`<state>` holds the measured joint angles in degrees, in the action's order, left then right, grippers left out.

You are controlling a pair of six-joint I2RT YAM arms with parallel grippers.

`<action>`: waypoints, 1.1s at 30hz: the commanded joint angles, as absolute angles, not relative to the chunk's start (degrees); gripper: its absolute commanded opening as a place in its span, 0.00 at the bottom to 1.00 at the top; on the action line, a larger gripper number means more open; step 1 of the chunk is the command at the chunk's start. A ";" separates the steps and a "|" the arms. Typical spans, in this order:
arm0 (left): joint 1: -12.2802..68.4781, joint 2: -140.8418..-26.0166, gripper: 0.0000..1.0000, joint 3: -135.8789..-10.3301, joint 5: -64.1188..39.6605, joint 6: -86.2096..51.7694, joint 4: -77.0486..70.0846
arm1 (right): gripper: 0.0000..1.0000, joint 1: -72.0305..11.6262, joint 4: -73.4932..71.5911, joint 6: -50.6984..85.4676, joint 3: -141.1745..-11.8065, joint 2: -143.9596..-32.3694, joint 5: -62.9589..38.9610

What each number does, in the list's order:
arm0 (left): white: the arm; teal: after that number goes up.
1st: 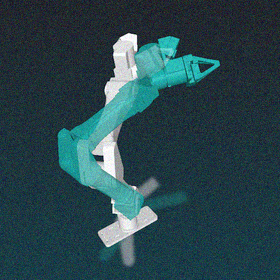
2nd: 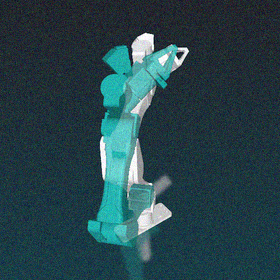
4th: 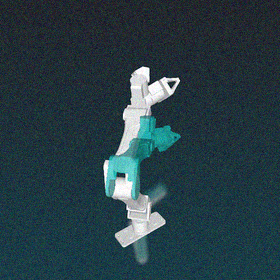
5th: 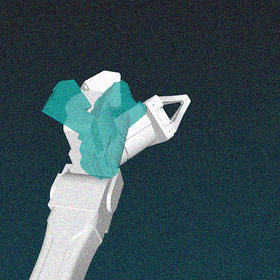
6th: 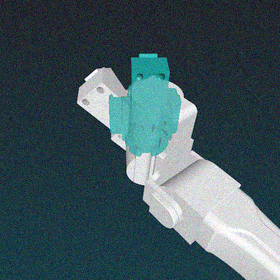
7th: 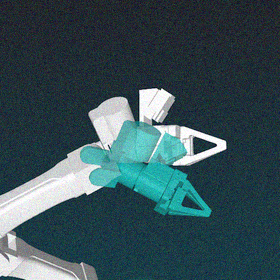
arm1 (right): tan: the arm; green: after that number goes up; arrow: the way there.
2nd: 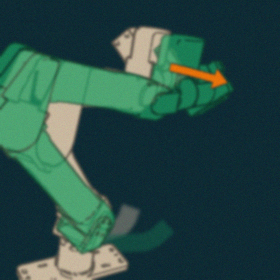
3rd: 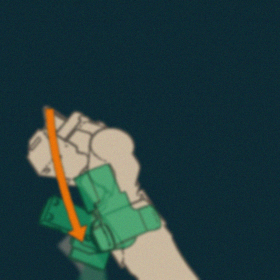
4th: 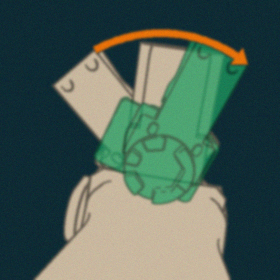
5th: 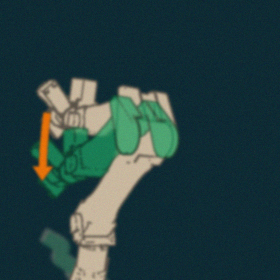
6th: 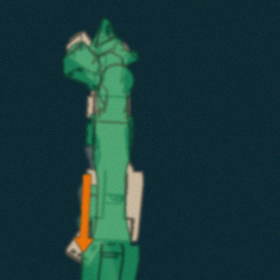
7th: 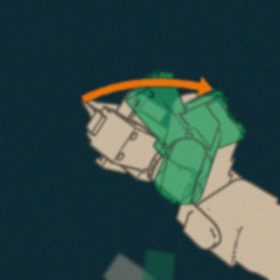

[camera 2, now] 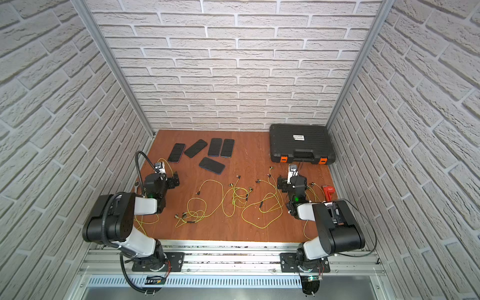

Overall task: Plug wired earphones into phones
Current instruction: Pick up the wired earphone from the center of the board.

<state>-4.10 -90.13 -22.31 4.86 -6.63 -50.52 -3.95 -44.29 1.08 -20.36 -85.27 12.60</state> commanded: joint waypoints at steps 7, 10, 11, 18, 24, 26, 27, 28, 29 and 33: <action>-3.96 -90.02 0.98 -21.98 5.25 -6.35 -53.03 | 1.00 -3.52 -45.44 1.64 -21.71 -84.20 11.64; -4.00 -90.05 0.98 -21.97 5.23 -6.33 -53.06 | 1.00 -3.54 -45.44 1.63 -21.66 -84.20 11.69; -3.96 -90.01 0.98 -22.04 5.19 -6.33 -53.04 | 1.00 -3.56 -45.44 1.59 -21.65 -84.20 11.68; -4.04 -90.08 0.98 -22.09 5.24 -6.42 -52.87 | 1.00 -3.41 -45.42 1.64 -21.70 -84.28 11.60; -4.04 -90.04 0.98 -22.15 5.10 -6.42 -52.85 | 1.00 -3.40 -45.34 1.61 -21.72 -84.29 11.60; -4.04 -90.13 0.98 -22.15 5.15 -6.42 -52.83 | 1.00 -3.43 -45.35 1.62 -21.76 -84.29 11.60; -4.04 -90.09 0.98 -22.20 5.11 -6.42 -52.73 | 1.00 -3.43 -45.35 1.61 -21.79 -84.29 11.60; -4.06 -90.09 0.98 -22.22 5.01 -6.42 -52.66 | 1.00 -3.40 -45.35 1.64 -21.80 -84.29 11.60; -4.05 -90.01 0.98 -22.25 5.06 -6.47 -52.65 | 1.00 -3.47 -45.35 1.64 -21.80 -84.29 11.60; -4.11 -90.00 0.98 -22.24 5.06 -6.46 -52.71 | 1.00 -3.42 -45.35 1.65 -21.80 -84.33 11.60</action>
<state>-4.10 -90.13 -22.31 4.84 -6.63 -50.52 -3.62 -43.92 1.10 -20.67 -85.27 11.73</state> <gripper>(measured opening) 0.982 0.998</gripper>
